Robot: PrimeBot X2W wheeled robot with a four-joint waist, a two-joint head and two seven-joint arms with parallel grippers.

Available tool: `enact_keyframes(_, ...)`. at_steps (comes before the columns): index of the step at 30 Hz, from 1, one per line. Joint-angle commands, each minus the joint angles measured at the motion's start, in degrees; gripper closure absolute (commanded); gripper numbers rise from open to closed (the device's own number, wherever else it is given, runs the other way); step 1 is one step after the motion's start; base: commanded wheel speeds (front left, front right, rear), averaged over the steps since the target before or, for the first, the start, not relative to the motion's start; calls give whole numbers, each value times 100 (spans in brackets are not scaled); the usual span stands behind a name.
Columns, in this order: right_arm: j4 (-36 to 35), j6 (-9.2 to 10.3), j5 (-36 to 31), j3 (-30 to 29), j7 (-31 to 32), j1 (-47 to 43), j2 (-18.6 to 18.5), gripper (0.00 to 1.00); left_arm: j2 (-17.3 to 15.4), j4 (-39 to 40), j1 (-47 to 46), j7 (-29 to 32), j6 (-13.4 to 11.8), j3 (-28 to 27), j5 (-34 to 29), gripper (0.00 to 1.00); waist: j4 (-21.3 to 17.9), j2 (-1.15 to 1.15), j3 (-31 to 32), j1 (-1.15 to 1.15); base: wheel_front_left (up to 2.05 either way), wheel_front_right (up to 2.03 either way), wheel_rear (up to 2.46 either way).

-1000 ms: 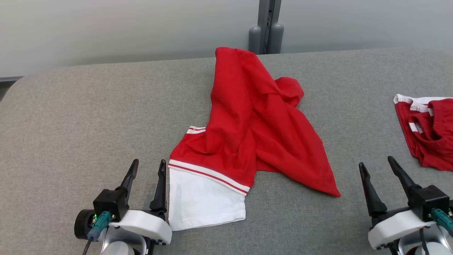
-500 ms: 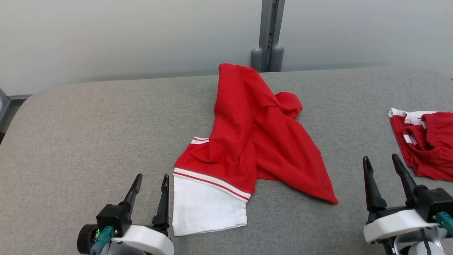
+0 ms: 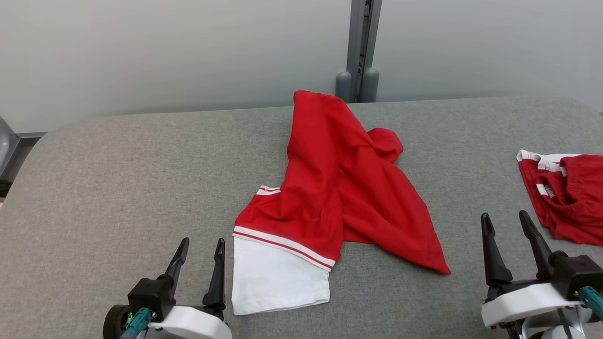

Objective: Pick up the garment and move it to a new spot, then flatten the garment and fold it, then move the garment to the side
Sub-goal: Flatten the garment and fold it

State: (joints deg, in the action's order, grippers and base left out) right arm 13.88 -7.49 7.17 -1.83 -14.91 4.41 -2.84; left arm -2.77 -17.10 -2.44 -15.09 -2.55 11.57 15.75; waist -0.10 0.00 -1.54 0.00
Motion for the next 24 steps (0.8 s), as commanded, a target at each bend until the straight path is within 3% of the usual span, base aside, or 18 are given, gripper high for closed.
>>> enact_keyframes(1, -14, -1, 46, -1, -40, 26, -17, 0, -25, 12, -23, -10, 5, 2, -5, 0, 3, 0, -1, 0, 0, 0, 0)
enact_keyframes(10, -18, -1, 29, 4, -40, 18, -17, 0, -38, -465, 51, 239, 136, 173, -11, 0, 16, 0, -76, 0, 0, 0, 0)
enact_keyframes(19, 33, -1, 40, -13, -36, 70, -17, 0, -39, -517, 228, 1612, 259, 397, 387, 0, -14, 0, -170, 0, 0, 0, 0)
enact_keyframes(24, 52, -1, 73, 30, -35, 103, -18, 0, -33, -575, 259, 1887, 116, 399, 523, 0, -89, 0, -195, 0, 0, 0, 0)
